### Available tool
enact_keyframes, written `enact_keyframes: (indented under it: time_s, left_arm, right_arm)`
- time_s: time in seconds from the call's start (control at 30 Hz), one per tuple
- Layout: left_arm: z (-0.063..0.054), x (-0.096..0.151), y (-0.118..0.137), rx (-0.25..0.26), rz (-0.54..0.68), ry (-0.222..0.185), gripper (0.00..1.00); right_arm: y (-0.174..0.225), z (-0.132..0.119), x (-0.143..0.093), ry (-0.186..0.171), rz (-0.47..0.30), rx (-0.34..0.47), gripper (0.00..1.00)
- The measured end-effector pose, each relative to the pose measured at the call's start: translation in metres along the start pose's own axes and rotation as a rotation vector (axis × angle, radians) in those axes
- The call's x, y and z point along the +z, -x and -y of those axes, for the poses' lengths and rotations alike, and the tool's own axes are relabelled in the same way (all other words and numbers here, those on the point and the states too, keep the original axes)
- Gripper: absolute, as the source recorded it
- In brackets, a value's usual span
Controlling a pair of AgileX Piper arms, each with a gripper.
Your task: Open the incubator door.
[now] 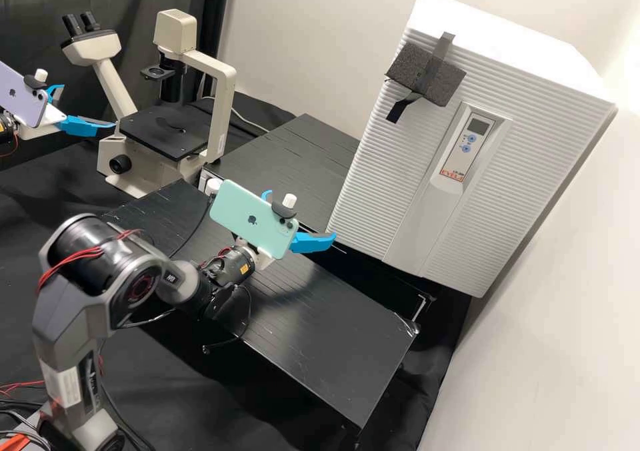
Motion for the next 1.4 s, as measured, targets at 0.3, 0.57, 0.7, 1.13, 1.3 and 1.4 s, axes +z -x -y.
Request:
enact_keyframes:
  time_s: [0.3,0.57,0.7,1.13,1.3,1.4]
  left_arm:
    - [0.0,0.0,0.0,0.0,0.0,0.0,1.0]
    - [0.0,0.0,0.0,0.0,0.0,0.0,1.0]
    - [0.0,0.0,0.0,0.0,0.0,0.0,1.0]
    - [0.0,0.0,0.0,0.0,0.0,0.0,1.0]
    - [0.0,0.0,0.0,0.0,0.0,0.0,1.0]
    - [0.0,0.0,0.0,0.0,0.0,0.0,1.0]
  right_arm:
    - [-0.001,-0.054,-0.019,-0.036,-0.076,0.189,1.0]
    - [-0.022,-0.085,-0.044,-0.035,-0.112,0.243,1.0]
    - [-0.029,-0.093,-0.048,-0.034,-0.114,0.259,1.0]
    - [-0.044,-0.111,-0.062,-0.034,-0.136,0.288,0.0]
    - [-0.051,-0.108,-0.062,-0.042,-0.124,0.274,0.0]
    - [-0.055,-0.106,-0.062,-0.043,-0.12,0.261,0.0]
